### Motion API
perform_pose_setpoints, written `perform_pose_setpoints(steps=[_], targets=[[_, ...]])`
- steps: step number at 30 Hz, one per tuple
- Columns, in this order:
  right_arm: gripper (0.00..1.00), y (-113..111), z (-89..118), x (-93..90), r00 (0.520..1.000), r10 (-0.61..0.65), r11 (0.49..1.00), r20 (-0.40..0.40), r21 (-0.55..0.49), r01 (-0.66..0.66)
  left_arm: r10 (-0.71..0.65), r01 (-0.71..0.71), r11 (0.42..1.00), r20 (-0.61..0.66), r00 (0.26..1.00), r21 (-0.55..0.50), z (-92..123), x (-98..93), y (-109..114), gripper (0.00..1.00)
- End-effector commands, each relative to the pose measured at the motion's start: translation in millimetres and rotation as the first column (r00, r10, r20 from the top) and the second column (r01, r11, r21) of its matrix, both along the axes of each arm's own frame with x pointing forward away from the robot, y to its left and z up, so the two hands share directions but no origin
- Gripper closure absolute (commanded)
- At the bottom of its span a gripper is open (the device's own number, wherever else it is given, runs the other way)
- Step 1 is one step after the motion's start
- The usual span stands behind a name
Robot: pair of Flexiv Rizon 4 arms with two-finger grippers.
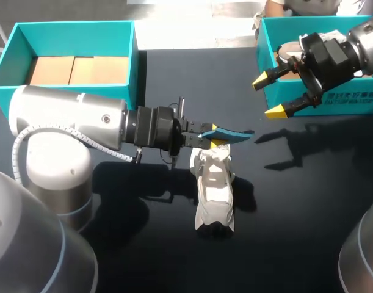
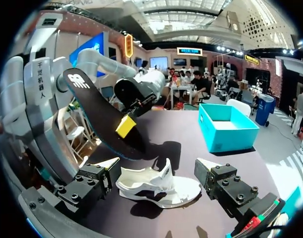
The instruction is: Take the shoe out of the shoebox, open the shoe tongue, remove and reinsert the insole, then place the shoe into the shoebox
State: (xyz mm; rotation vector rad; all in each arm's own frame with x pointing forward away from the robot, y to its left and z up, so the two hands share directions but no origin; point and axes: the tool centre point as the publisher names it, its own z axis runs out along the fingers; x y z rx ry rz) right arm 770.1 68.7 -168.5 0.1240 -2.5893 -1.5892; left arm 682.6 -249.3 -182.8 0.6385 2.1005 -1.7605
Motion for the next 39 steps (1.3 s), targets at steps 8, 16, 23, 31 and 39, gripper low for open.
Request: perform_pose_setpoints(steps=[8, 16, 23, 31, 39], targets=[[0.00, -0.8, -6.9, -11.5, 1.000, 0.019, 0.999, 0.023, 0.037, -0.020, 0.005, -0.005, 1.000, 0.002, 1.000, -0.001, -1.1, -2.3, -0.7, 1.00], [0.00, -14.6, -37.5, -14.1, 0.994, 0.018, 0.997, 0.104, 0.078, -0.026, 0.056, -0.054, 0.997, -0.035, 0.998, 0.058, -10.0, -8.1, 1.9, 1.00], [0.00, -11.1, -47.1, -19.3, 0.987, 0.084, 0.994, 0.136, 0.059, -0.093, 0.106, -0.103, 0.992, -0.043, 0.993, 0.074, -20.0, -16.0, -0.3, 1.00], [0.00, -3.3, -55.7, -25.1, 0.981, 0.089, 0.995, 0.175, 0.021, -0.094, 0.132, -0.128, 0.990, -0.064, 0.989, 0.062, -29.6, -17.6, -3.0, 1.00], [0.00, -3.3, -55.7, -25.1, 0.981, 0.089, 0.995, 0.175, 0.021, -0.094, 0.132, -0.128, 0.990, -0.064, 0.989, 0.062, -29.6, -17.6, -3.0, 1.00]])
